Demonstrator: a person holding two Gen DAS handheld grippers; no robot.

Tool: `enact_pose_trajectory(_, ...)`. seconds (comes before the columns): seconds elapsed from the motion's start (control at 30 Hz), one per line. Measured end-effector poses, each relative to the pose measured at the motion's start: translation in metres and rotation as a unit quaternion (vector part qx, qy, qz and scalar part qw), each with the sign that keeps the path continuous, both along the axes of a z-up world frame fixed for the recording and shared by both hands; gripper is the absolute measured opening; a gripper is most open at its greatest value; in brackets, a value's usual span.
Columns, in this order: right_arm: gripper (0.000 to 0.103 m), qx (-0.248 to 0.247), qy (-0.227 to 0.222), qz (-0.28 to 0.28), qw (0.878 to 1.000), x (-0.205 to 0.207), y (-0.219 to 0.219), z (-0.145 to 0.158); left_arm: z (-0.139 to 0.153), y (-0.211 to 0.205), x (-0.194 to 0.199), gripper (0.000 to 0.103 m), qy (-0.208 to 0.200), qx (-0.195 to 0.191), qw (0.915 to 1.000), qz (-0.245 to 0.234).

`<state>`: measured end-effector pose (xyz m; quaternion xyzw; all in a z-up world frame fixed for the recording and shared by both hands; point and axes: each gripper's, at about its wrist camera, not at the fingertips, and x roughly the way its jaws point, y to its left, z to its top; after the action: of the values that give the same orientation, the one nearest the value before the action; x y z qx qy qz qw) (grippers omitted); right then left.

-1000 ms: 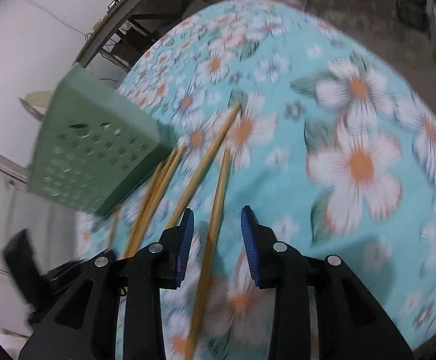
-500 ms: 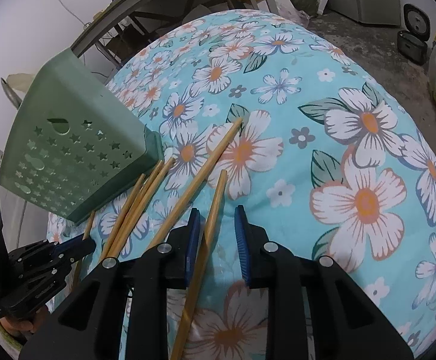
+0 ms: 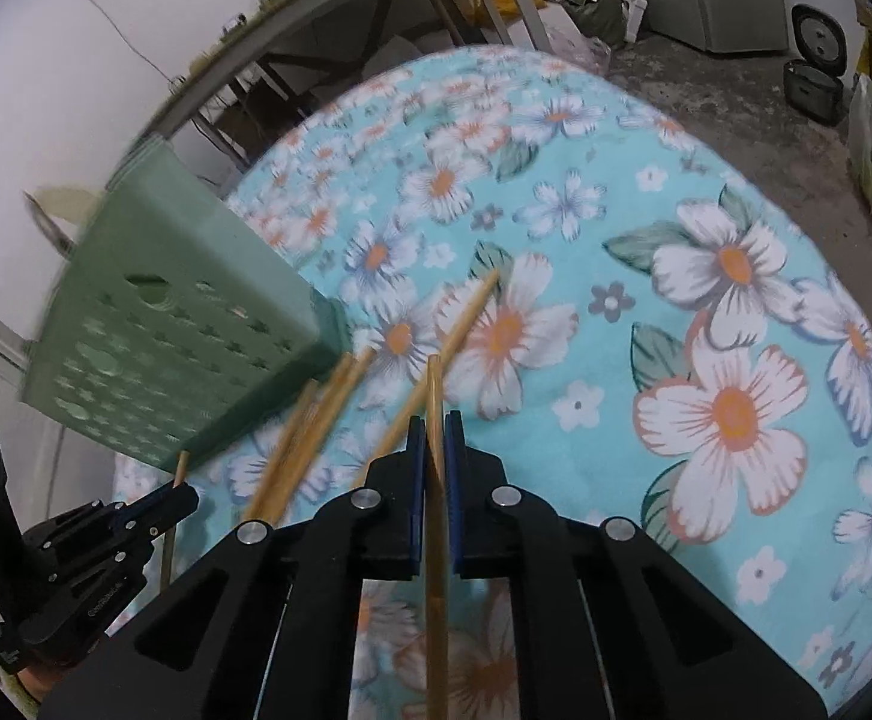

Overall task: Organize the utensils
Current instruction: 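Lift the chopstick with the left tool while the right tool grasps a chopstick, then drop the chopstick into the green holder with the left tool while the right tool raises its chopstick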

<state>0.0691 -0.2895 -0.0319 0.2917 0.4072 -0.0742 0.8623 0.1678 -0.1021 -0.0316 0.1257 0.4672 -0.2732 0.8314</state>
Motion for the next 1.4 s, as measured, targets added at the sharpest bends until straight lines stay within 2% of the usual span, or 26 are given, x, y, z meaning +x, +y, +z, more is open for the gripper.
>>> enact_pose_trajectory(0.3,0.007,-0.003,-0.103,0.010,0.995,-0.029,0.002,0.078,0.074,0.043,-0.021,0.005,-0.021,-0.098,0.9950,0.007)
enact_pose_trajectory(0.57,0.007,-0.019,-0.162,0.018,0.986,-0.049,0.009,0.123,0.149,0.077,-0.041,0.005,-0.074,-0.183,0.9802,-0.011)
enact_pose_trajectory(0.7,0.007,-0.022,-0.164,0.018,0.986,-0.053,0.011,0.126,0.174,0.083,-0.046,0.005,-0.105,-0.206,0.9728,-0.016)
enact_pose_trajectory(1.0,0.007,-0.016,-0.167,0.019,0.986,-0.055,0.011,0.125,0.204,0.081,-0.045,0.005,-0.135,-0.238,0.9616,-0.024)
enact_pose_trajectory(1.13,0.007,-0.009,-0.166,0.022,0.986,-0.054,0.009,0.123,0.232,0.086,-0.045,0.005,-0.175,-0.261,0.9489,-0.020)
enact_pose_trajectory(1.2,0.007,-0.008,-0.166,0.023,0.986,-0.053,0.008,0.122,0.248,0.089,-0.045,0.005,-0.205,-0.277,0.9388,-0.014)
enact_pose_trajectory(1.4,0.007,0.001,-0.163,0.024,0.986,-0.051,0.002,0.118,0.278,0.087,-0.031,0.005,-0.264,-0.294,0.9184,0.013)
